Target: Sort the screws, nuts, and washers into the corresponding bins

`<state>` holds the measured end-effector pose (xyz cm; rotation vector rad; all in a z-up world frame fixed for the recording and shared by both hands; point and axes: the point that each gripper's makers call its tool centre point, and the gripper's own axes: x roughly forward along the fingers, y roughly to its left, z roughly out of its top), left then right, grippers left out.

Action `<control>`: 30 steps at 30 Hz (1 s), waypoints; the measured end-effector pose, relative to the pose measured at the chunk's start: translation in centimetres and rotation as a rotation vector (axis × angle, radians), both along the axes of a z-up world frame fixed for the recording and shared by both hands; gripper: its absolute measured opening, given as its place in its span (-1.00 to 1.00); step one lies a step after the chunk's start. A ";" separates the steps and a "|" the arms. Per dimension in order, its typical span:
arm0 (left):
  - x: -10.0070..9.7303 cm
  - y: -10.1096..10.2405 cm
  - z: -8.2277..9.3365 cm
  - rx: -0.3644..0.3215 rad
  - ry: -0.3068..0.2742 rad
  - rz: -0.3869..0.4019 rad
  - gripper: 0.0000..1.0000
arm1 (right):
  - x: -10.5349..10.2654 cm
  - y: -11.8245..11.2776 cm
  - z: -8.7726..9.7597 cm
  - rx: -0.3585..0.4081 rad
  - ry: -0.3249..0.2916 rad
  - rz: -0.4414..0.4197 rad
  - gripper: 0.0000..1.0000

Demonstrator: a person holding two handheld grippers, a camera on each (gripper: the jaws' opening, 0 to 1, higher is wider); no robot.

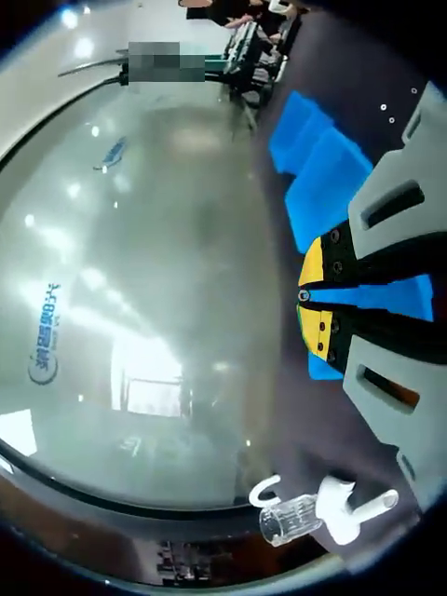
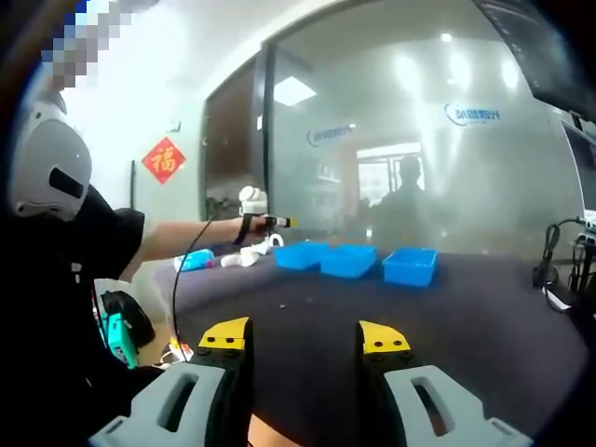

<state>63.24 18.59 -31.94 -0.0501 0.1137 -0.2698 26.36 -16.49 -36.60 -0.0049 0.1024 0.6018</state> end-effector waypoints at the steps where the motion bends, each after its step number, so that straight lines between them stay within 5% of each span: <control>1: -0.1 -0.1 0.1 0.005 -0.004 0.000 -0.87 | 0.0 0.0 0.0 0.000 0.001 -0.001 -0.21; 5: -0.7 -0.7 0.5 0.022 -0.022 -0.013 -0.76 | 0.0 0.2 0.0 0.000 0.001 -0.001 -0.21; 9: -1.2 -0.9 0.8 0.037 -0.041 -0.008 -0.44 | 0.1 0.2 0.1 0.005 0.000 -0.002 -0.21; 16: -1.9 -0.8 0.4 0.015 -0.033 -0.023 -0.32 | 0.0 0.1 0.1 0.001 0.000 -0.006 -0.22; 21: -4.7 -1.7 -0.7 0.004 -0.026 -0.053 -0.28 | 0.0 -0.1 0.2 0.008 -0.006 -0.011 -0.22; 23: -7.9 -3.2 -1.3 -0.005 -0.028 -0.081 -0.27 | 0.1 -0.1 0.2 0.004 -0.006 -0.013 -0.22; 30: -13.3 -5.7 -0.2 0.005 -0.070 -0.179 -0.21 | 0.5 -0.4 0.6 0.012 -0.021 -0.018 -0.22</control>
